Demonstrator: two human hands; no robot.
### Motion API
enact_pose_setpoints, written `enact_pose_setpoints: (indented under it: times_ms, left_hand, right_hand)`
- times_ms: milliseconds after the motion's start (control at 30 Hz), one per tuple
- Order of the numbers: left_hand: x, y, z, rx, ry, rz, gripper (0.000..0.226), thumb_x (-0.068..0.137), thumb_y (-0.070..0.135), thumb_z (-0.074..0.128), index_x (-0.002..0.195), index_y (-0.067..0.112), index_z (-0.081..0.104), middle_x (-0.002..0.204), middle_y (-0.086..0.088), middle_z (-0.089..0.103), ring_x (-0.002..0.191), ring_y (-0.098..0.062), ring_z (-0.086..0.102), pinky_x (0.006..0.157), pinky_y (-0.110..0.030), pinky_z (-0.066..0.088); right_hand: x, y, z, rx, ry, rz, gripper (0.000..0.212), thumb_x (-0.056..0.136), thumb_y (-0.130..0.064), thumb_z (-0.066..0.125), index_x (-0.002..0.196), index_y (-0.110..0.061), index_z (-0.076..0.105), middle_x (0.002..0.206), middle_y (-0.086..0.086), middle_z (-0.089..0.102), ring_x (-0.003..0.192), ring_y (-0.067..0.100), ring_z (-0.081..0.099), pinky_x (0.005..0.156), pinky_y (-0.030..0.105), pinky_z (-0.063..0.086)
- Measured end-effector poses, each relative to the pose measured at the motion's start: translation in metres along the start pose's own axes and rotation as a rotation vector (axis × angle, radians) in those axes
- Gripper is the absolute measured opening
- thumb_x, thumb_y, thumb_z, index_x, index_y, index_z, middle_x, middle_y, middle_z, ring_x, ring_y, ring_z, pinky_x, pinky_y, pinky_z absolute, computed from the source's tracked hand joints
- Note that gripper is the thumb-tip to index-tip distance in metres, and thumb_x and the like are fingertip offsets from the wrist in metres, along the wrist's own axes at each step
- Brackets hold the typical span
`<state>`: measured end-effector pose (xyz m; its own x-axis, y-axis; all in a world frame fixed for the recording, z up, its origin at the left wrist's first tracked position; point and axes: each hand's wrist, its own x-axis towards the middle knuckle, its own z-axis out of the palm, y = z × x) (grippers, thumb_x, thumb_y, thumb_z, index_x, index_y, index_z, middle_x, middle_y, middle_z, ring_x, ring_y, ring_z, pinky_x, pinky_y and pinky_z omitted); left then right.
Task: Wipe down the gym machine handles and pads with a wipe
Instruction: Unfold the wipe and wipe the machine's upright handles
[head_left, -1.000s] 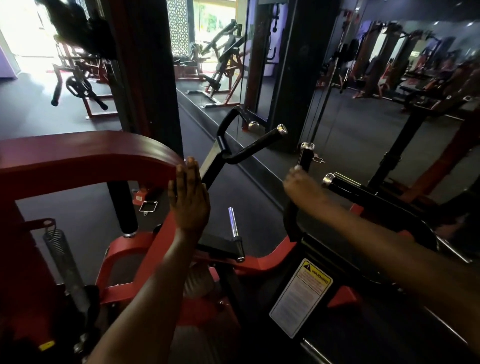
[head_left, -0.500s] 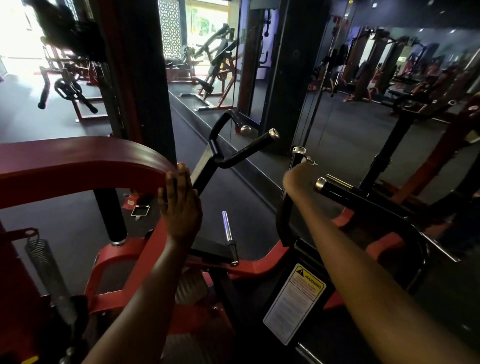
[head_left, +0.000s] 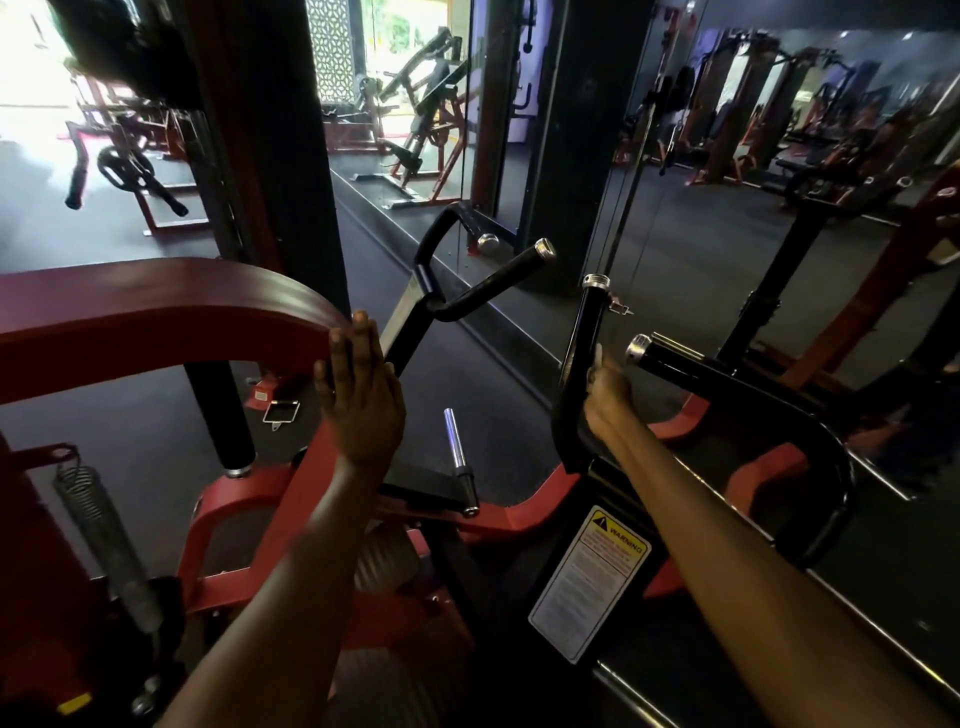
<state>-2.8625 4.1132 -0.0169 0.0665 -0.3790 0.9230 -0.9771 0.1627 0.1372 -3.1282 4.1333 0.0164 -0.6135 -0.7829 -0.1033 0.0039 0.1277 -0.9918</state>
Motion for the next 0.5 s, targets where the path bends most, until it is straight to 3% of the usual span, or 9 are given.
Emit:
enact_pose_setpoints:
  times_ms: [100, 233, 267, 333, 400, 433, 500]
  left_hand:
    - [0.000, -0.001, 0.002, -0.003, 0.012, -0.001, 0.056, 0.099, 0.020, 0.039, 0.149, 0.006, 0.022, 0.162, 0.002, -0.013, 0.148, -0.019, -0.013, 0.119, -0.036, -0.011]
    - [0.000, 0.000, 0.003, -0.005, 0.018, 0.000, 0.055, 0.099, 0.020, 0.038, 0.150, 0.006, 0.022, 0.162, 0.001, -0.012, 0.148, -0.019, -0.013, 0.119, -0.036, -0.012]
    - [0.000, 0.000, 0.003, -0.006, 0.019, 0.001, 0.055, 0.100, 0.020, 0.037, 0.150, 0.006, 0.022, 0.162, 0.001, -0.012, 0.148, -0.019, -0.013, 0.119, -0.036, -0.011]
    - [-0.001, 0.000, 0.004, -0.015, 0.017, 0.004, 0.054, 0.100, 0.021, 0.037, 0.150, 0.006, 0.025, 0.162, 0.001, -0.010, 0.149, -0.019, -0.011, 0.119, -0.036, -0.011]
    - [-0.001, -0.001, 0.003, -0.028, 0.012, -0.007, 0.052, 0.099, 0.019, 0.038, 0.148, 0.004, 0.031, 0.162, 0.001, -0.008, 0.149, -0.019, -0.009, 0.120, -0.036, -0.009]
    - [-0.001, -0.001, 0.003, -0.037, 0.011, -0.010, 0.052, 0.099, 0.019, 0.039, 0.148, 0.004, 0.032, 0.162, 0.002, -0.008, 0.149, -0.019, -0.008, 0.120, -0.036, -0.009]
    - [-0.002, 0.000, 0.001, -0.035, 0.011, 0.001, 0.052, 0.099, 0.018, 0.038, 0.149, 0.005, 0.031, 0.162, 0.002, -0.008, 0.149, -0.018, -0.008, 0.120, -0.036, -0.009]
  right_hand:
    - [-0.016, 0.019, -0.010, -0.032, -0.092, 0.143, 0.036, 0.100, -0.028, 0.040, 0.069, -0.019, 0.057, 0.063, -0.001, 0.052, 0.058, 0.012, 0.048, 0.054, 0.024, 0.039]
    - [-0.038, 0.000, -0.026, -0.367, -0.273, 0.203, 0.040, 0.100, -0.010, 0.031, 0.062, -0.014, 0.040, 0.049, 0.002, 0.042, 0.032, 0.006, 0.039, 0.037, 0.018, 0.029]
    - [-0.038, -0.013, -0.026, -0.516, -0.292, 0.135, 0.038, 0.099, -0.008, 0.033, 0.062, -0.014, 0.039, 0.054, 0.004, 0.044, 0.037, 0.007, 0.041, 0.040, 0.018, 0.030]
    - [-0.039, -0.047, -0.016, -0.851, -0.197, -0.145, 0.024, 0.095, -0.008, 0.039, 0.074, -0.008, 0.051, 0.079, 0.013, 0.053, 0.064, 0.019, 0.053, 0.056, 0.023, 0.038]
    - [-0.033, -0.074, -0.001, -0.982, -0.133, -0.462, 0.026, 0.093, -0.004, 0.042, 0.112, 0.000, 0.059, 0.111, 0.019, 0.057, 0.099, 0.032, 0.058, 0.080, 0.034, 0.046]
    - [-0.021, -0.078, 0.004, -1.032, -0.138, -0.627, 0.035, 0.092, 0.000, 0.042, 0.126, 0.000, 0.053, 0.124, 0.019, 0.053, 0.113, 0.033, 0.054, 0.091, 0.036, 0.044]
    - [-0.004, -0.082, 0.006, -1.279, -0.178, -0.904, 0.043, 0.092, 0.004, 0.043, 0.135, 0.001, 0.044, 0.142, 0.019, 0.040, 0.133, 0.033, 0.037, 0.107, 0.038, 0.032]
